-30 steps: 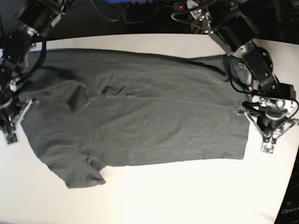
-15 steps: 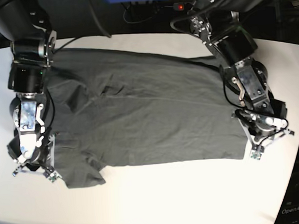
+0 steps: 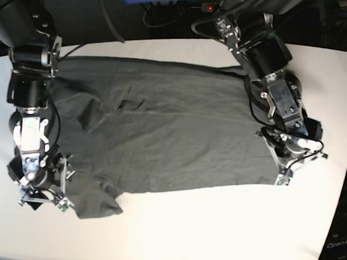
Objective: Fold the T-shirt properly
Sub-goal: 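Lower both grippers and close them on the hem corners, then lift both hem corners off the table with both grippers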
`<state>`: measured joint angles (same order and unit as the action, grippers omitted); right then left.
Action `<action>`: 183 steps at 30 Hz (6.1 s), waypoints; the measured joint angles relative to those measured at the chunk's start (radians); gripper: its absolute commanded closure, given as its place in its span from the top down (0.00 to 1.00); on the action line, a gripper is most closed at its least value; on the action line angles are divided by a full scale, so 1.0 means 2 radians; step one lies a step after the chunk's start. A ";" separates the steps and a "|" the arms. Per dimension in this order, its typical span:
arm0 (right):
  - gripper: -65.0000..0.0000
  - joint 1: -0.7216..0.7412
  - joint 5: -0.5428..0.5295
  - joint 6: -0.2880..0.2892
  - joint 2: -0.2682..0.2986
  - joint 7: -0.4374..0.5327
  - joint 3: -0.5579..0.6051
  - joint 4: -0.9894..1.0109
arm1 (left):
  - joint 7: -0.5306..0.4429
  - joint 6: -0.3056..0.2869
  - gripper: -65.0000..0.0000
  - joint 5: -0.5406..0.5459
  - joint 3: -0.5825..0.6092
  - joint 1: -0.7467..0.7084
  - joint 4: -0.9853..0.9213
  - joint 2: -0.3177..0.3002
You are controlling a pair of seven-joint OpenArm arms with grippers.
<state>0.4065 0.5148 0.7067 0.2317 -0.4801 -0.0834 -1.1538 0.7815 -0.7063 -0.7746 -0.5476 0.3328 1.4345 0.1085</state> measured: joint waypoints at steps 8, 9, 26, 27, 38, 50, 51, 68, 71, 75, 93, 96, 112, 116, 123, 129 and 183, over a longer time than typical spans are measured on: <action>0.81 0.002 0.001 0.000 -0.003 0.026 -0.002 0.006 | 0.021 0.002 0.05 -0.004 -0.002 0.049 -0.046 -0.004; 0.81 0.002 0.001 0.000 -0.004 0.026 -0.002 0.006 | 0.030 0.001 0.05 -0.004 -0.001 0.055 -0.053 -0.004; 0.81 0.055 0.004 0.000 0.008 0.100 -0.001 0.142 | -0.008 0.002 0.06 -0.005 0.000 0.140 -0.229 -0.058; 0.81 0.058 0.002 0.000 0.009 0.108 -0.001 0.146 | -0.018 0.002 0.06 -0.005 0.001 0.147 -0.249 -0.059; 0.81 0.058 0.004 0.000 0.009 0.113 -0.001 0.159 | -0.045 0.039 0.06 -0.007 0.000 0.219 -0.377 -0.111; 0.81 0.048 0.003 -0.001 0.008 0.114 0.000 0.158 | -0.047 0.039 0.25 -0.002 0.000 0.235 -0.377 -0.117; 0.81 0.046 0.004 0.000 0.009 0.113 0.000 0.158 | -0.047 0.039 0.35 -0.002 0.000 0.236 -0.377 -0.117; 0.81 0.035 0.000 -0.002 0.009 0.117 0.000 0.156 | -0.097 0.043 0.64 0.004 -0.001 0.239 -0.418 -0.123; 0.81 0.035 0.001 -0.002 0.009 0.117 0.000 0.156 | -0.108 0.038 0.64 0.038 -0.001 0.239 -0.468 -0.131; 0.81 0.030 0.000 -0.002 0.009 0.123 0.000 0.154 | -0.123 0.104 0.64 0.076 0.002 0.243 -0.510 -0.154; 0.81 0.029 -0.001 -0.002 0.010 0.123 0.000 0.154 | -0.158 0.135 0.64 0.087 0.000 0.237 -0.534 -0.158; 0.81 0.029 -0.001 -0.002 0.010 0.123 0.000 0.154 | -0.173 0.135 0.64 0.087 0.000 0.237 -0.534 -0.158; 0.81 0.029 -0.001 -0.002 0.010 0.123 0.000 0.154 | -0.202 0.139 0.64 0.150 0.000 0.207 -0.534 -0.151; 0.81 0.029 -0.001 -0.002 0.009 0.122 0.000 0.154 | -0.202 0.139 0.59 0.150 0.000 0.207 -0.534 -0.151; 0.81 0.029 -0.001 -0.002 0.009 0.122 0.000 0.154 | -0.200 0.140 0.01 0.152 0.000 0.206 -0.534 -0.152; 0.81 0.029 0.001 0.000 0.019 0.149 0.002 0.156 | -0.201 0.140 0.04 0.152 0.000 0.205 -0.534 -0.152; 0.81 0.156 -0.044 -0.002 0.062 0.240 -0.054 0.404 | -0.217 0.129 0.04 0.161 0.002 0.183 -0.526 -0.188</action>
<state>0.7193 0.4274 0.7025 0.3553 0.0002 -0.1905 -0.3450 0.3470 -0.4484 -0.4519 -0.5438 0.6979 0.3817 -0.2676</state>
